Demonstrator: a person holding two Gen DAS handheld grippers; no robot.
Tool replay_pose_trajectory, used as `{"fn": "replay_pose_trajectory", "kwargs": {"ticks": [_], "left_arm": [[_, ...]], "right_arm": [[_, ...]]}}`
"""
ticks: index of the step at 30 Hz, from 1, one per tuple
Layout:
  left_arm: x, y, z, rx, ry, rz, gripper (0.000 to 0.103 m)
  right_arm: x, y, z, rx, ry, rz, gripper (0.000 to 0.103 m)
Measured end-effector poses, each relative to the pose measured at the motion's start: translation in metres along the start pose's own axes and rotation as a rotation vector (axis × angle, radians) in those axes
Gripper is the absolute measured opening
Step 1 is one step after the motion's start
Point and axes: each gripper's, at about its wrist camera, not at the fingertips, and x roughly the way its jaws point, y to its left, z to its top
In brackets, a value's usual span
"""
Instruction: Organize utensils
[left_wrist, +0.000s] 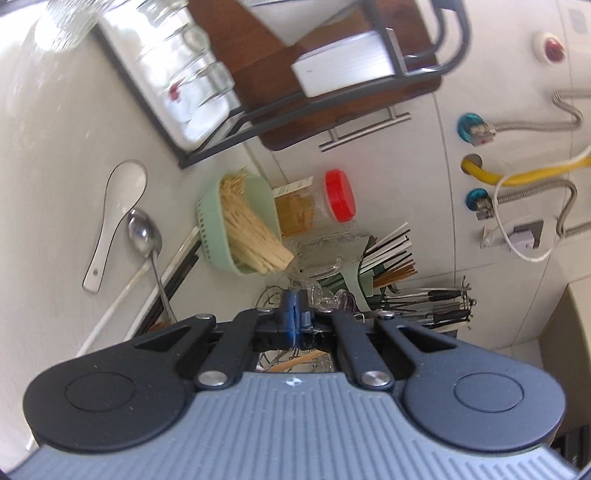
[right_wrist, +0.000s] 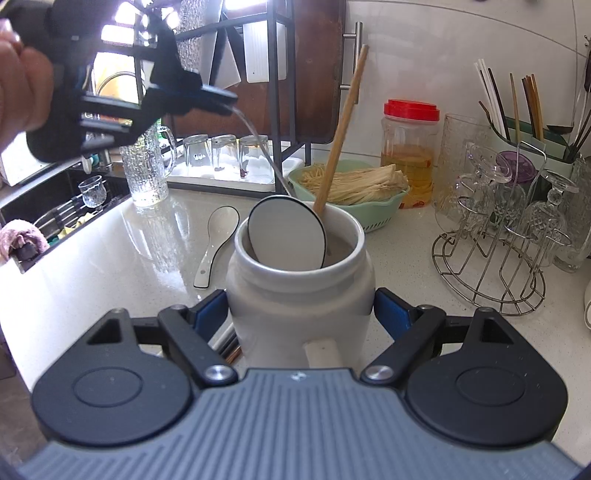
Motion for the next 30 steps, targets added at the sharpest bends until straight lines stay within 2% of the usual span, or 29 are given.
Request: {"fn": "replay_pose_trajectory", "kwargs": {"ticks": [6,9,14,19,22,26,30], "left_arm": [[0.001,-0.024,-0.006,0.111,0.000,0.027,0.000],[0.002,-0.041,-0.012,0.203,-0.002,0.043,0.000],[0.007,-0.076,-0.032,0.420,0.028,0.092,0.000],[0.016,-0.109,-0.064,0.672,0.067,0.182,0.001],[0.023,-0.123,-0.081,0.788,0.096,0.239,0.000],[0.034,-0.132,-0.092,0.855,0.156,0.298,0.001],[0.043,-0.133,-0.085,0.824,0.229,0.333,0.001]], "right_arm": [[0.001,-0.001,0.000,-0.002,-0.004,0.005,0.088],[0.000,-0.001,-0.001,-0.002,-0.005,0.004,0.088],[0.001,-0.001,0.000,-0.001,-0.007,0.004,0.088],[0.001,-0.001,0.000,-0.002,-0.005,0.004,0.088],[0.002,-0.001,0.000,-0.002,-0.005,0.005,0.088],[0.001,-0.001,-0.001,-0.001,-0.007,0.004,0.088],[0.001,-0.002,-0.003,0.005,-0.016,0.009,0.088]]}}
